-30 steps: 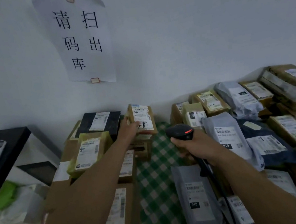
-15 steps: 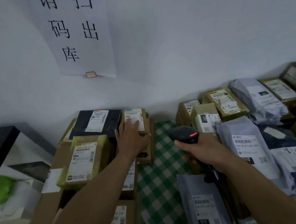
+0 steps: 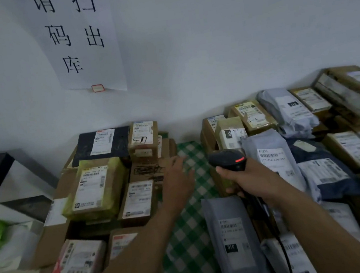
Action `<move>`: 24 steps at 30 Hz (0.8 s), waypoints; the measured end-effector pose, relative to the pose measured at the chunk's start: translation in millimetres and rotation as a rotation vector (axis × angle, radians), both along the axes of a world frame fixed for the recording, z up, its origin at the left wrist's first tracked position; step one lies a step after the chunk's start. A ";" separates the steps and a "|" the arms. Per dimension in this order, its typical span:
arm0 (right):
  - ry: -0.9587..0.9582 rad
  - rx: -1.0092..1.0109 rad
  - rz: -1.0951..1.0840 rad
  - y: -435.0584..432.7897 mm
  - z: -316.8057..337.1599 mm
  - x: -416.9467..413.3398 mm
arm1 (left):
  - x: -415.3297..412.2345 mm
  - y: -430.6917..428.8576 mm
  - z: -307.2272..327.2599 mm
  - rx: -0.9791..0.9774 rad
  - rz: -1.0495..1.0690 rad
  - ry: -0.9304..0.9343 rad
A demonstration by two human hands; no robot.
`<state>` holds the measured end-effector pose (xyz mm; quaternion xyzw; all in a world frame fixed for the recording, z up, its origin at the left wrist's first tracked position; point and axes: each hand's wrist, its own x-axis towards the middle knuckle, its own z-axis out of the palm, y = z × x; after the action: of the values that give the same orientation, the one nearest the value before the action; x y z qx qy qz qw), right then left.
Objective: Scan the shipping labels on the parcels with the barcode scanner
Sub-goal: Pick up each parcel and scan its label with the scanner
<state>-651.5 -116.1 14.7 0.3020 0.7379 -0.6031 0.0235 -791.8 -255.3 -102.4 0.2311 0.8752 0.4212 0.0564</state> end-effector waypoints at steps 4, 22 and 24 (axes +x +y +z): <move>-0.043 -0.001 -0.017 -5.4 -5.7 42.3 | 78.6 -8.7 -67.4 -0.006 -0.086 -0.388; -0.127 -0.056 -0.077 -15.4 -43.9 117.7 | 155.5 -22.6 -105.0 0.207 0.289 -0.868; -0.115 -0.057 -0.076 -18.1 -46.4 120.8 | 156.5 -32.8 -90.9 0.232 0.322 -0.778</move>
<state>-530.8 -134.2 -31.7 0.3630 0.7061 -0.6058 0.0516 -635.2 -288.1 -193.3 -0.0793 0.7605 0.5759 0.2893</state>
